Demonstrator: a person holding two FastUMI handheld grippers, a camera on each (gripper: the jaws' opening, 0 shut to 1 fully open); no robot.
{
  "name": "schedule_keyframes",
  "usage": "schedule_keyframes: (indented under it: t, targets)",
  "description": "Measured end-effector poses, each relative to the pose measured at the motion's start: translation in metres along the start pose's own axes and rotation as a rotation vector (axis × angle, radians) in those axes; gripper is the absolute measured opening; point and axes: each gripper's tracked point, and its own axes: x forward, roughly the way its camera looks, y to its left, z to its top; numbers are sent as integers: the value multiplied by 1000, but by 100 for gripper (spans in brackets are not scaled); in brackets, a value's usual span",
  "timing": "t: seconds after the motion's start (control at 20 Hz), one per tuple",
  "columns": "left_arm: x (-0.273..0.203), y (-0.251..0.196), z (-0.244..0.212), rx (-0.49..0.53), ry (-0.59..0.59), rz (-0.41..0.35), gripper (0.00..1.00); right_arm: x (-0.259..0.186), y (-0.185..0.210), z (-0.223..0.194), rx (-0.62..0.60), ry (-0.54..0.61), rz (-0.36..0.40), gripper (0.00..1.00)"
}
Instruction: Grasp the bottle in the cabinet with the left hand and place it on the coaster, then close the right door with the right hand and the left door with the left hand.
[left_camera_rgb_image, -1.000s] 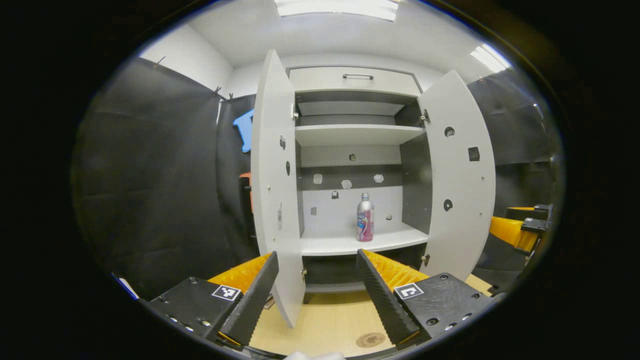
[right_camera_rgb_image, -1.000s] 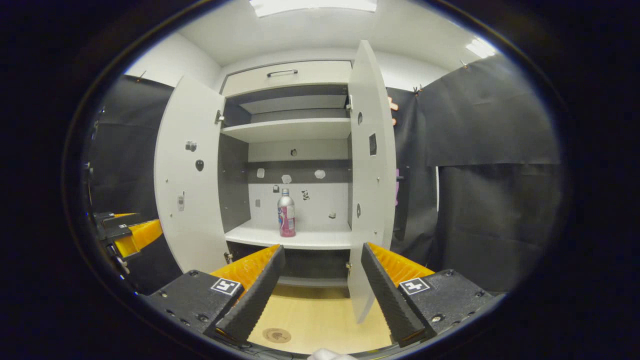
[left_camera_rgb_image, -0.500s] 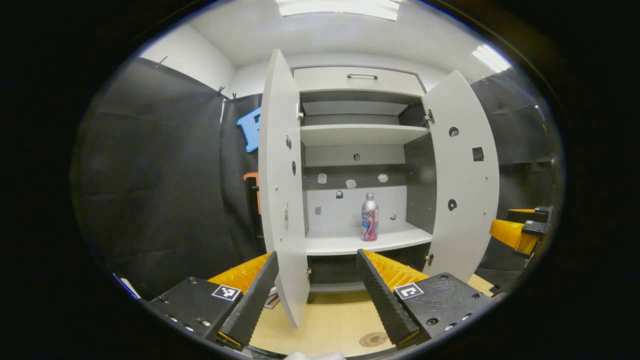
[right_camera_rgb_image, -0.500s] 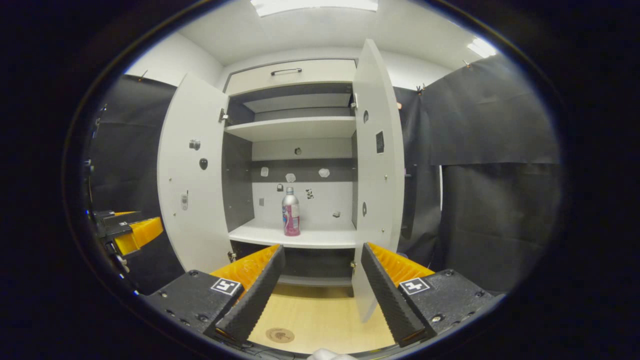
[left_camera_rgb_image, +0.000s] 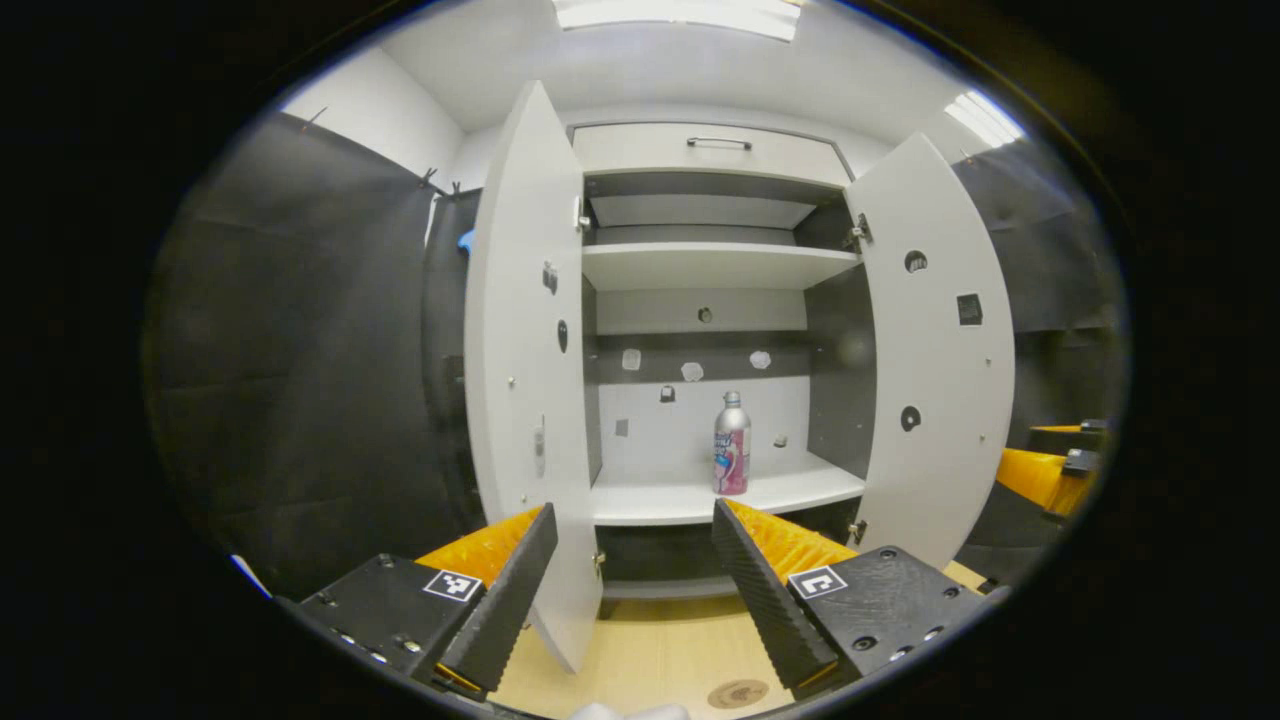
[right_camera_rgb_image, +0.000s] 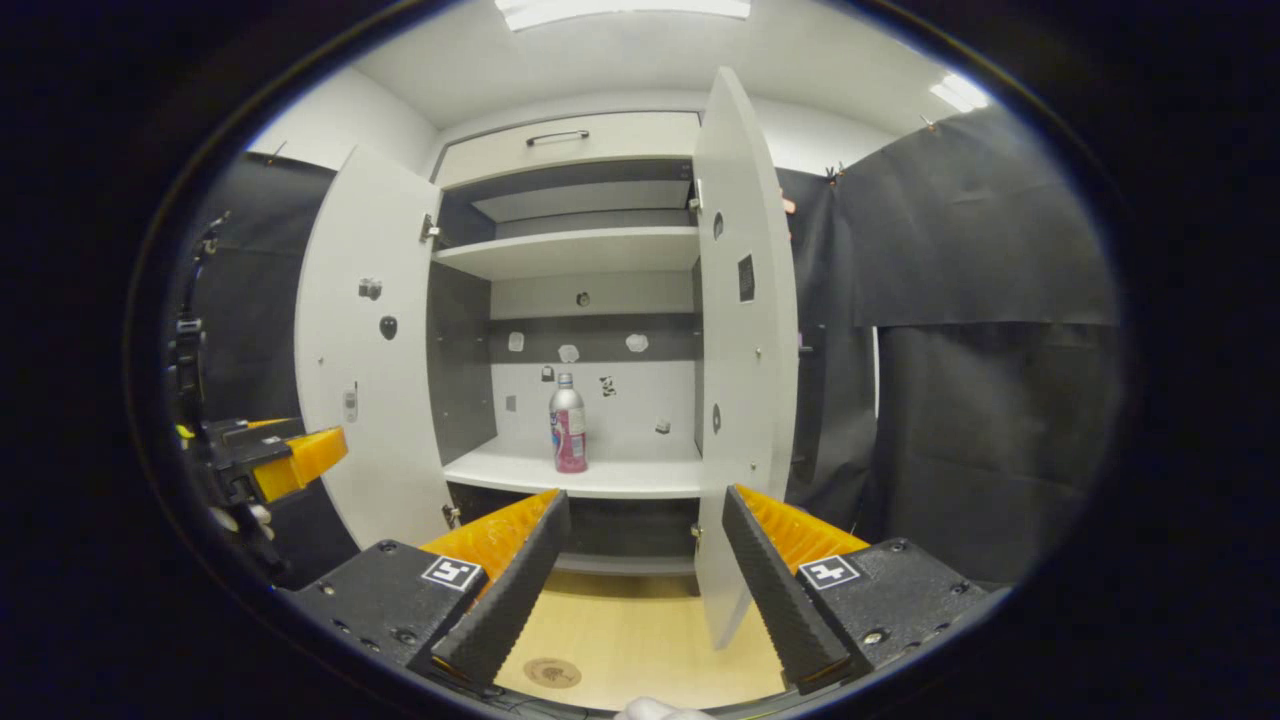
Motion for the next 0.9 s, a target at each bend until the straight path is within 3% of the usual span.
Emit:
schedule_keyframes:
  t: [0.05,0.15,0.35,0.9]
  targets:
    - [17,-6,5,2,-15,-10,95,2,-3,1,1,2,-5,100]
    - [54,-21,14,4,-43,-32,99,3,-5,6,2,-3,-16,100]
    - [136,-57,23,-6,-65,-87,96,6,-7,12,-6,-1,-29,100]
    - [301,-118,-3,13,-40,-71,96,23,-3,13,-39,12,-42,100]
